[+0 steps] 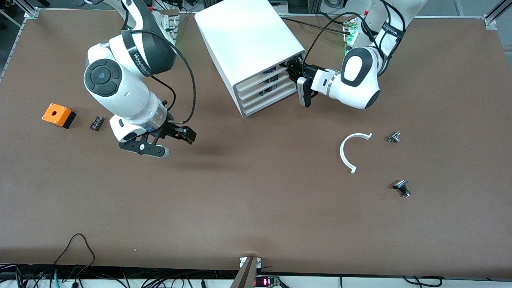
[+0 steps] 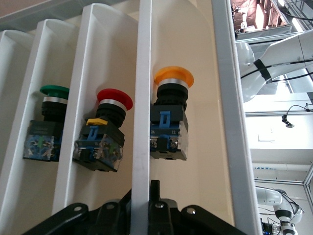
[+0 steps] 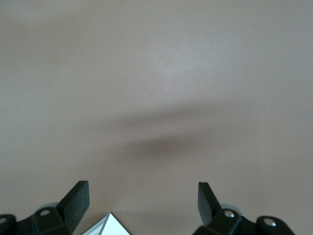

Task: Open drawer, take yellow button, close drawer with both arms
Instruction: 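Pull the drawer open with the left gripper while the right gripper reaches in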

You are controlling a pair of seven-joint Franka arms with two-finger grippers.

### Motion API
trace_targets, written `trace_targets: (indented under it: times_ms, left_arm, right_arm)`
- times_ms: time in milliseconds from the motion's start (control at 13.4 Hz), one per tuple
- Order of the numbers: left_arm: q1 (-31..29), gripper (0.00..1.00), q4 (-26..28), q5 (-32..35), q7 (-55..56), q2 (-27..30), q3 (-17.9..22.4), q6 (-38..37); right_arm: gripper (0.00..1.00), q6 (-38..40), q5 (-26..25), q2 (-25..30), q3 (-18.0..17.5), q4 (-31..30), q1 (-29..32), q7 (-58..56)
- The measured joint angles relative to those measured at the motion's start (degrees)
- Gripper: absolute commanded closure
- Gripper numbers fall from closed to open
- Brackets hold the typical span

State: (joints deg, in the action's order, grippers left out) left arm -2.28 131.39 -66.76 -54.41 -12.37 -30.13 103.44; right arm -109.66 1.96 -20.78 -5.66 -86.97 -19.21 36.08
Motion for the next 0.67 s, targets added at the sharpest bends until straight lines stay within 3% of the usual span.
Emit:
trace_targets:
  times_ms: [299,672]
  left_arm:
    - [-1.2,1.0,0.0,0.4,0.0,-0.5,0.1,0.0]
    - [-7.1,1.0,-3.6,6.9,0.1,-1.8,0.1,-0.9]
  right_arm:
    - [0.01,0.0,0.0,0.0,0.0,0.0,-0.1,0.0]
    - [0.02,-1.2,0.0,-0.7,0.0,0.0,-1.8,6.8]
